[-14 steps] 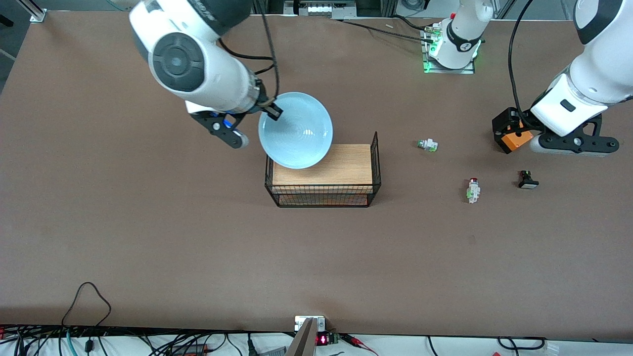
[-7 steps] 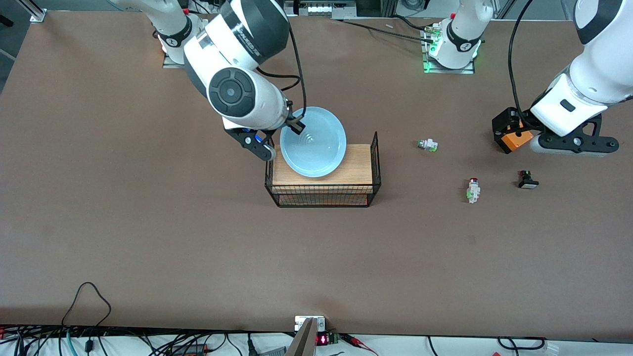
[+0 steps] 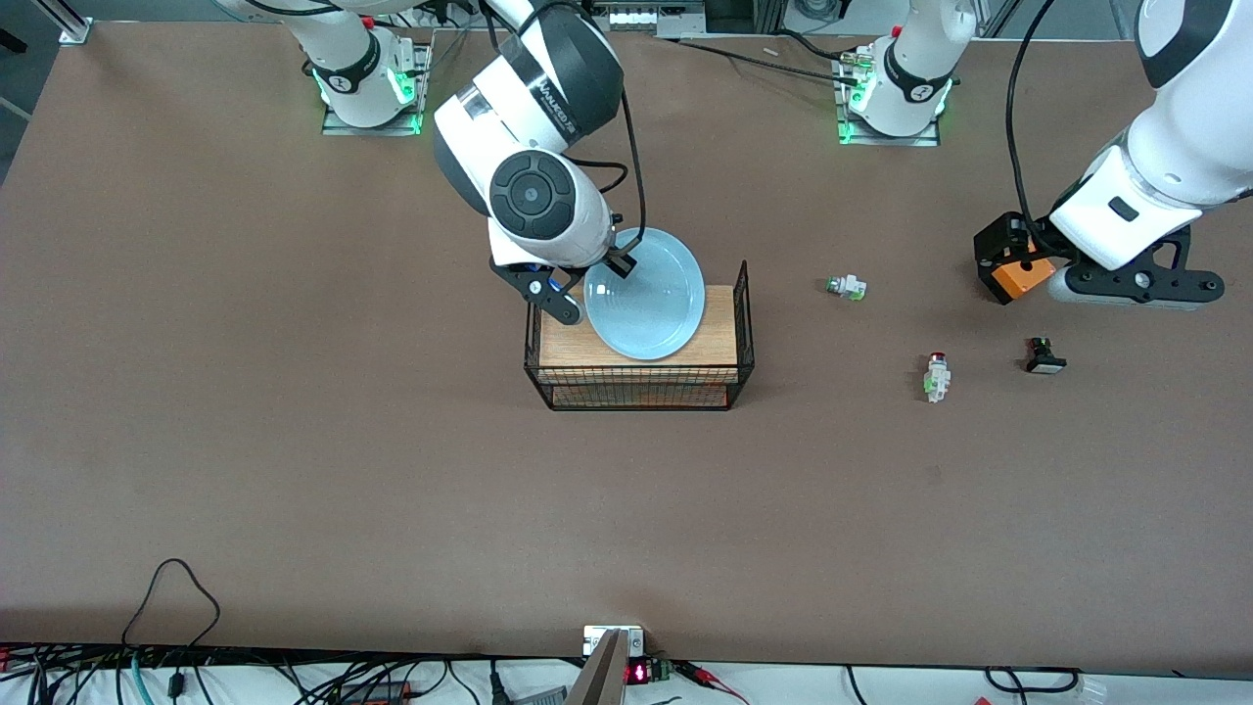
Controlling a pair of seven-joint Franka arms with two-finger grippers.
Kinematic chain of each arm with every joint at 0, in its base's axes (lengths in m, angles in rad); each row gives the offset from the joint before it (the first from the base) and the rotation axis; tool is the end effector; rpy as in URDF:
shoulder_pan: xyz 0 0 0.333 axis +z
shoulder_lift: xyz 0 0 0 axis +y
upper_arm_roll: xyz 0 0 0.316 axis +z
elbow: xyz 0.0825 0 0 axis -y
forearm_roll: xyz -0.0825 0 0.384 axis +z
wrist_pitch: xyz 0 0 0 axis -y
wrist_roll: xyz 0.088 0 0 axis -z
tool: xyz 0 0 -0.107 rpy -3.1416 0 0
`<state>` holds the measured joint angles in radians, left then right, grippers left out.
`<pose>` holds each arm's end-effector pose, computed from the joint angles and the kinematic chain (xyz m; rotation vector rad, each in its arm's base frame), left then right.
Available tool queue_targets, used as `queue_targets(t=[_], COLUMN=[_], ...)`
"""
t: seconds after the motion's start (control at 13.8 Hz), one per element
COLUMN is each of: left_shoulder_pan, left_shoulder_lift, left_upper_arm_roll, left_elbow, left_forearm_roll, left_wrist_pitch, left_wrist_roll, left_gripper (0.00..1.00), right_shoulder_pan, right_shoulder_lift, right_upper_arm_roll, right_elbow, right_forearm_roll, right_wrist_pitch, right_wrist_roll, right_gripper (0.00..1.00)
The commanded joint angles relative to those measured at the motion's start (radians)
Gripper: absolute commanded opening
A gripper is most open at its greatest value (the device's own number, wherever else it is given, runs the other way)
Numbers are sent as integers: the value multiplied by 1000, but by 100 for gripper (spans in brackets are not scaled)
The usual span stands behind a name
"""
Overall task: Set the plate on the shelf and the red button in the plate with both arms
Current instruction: 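Lower the plate into the wire basket with the right gripper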
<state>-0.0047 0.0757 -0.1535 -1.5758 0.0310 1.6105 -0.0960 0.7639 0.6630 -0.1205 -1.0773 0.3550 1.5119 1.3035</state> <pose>0.5727 -0.0849 0.5831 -3.1152 0.0995 0.0582 0.5317 0.4791 0.4299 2.8968 -0.9959 -0.5524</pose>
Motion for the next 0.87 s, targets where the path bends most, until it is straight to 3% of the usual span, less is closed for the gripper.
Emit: queue_targets(t=[0.0, 0.79], left_shoulder_pan=[3, 2], left_shoulder_lift=[6, 6], left_upper_arm_roll=[0, -1], left_elbow=[23, 23], left_forearm_roll=[0, 0], left_wrist_pitch=[-21, -21], left_wrist_roll=[5, 5], left_gripper=[100, 100], right_shoulder_pan=[12, 51], right_shoulder_lift=[9, 27], right_upper_arm_roll=[-10, -8], right_elbow=[-4, -111], right_forearm_roll=[-13, -73], right_wrist_pitch=[33, 160], right_wrist_roll=[20, 16], right_gripper=[0, 0])
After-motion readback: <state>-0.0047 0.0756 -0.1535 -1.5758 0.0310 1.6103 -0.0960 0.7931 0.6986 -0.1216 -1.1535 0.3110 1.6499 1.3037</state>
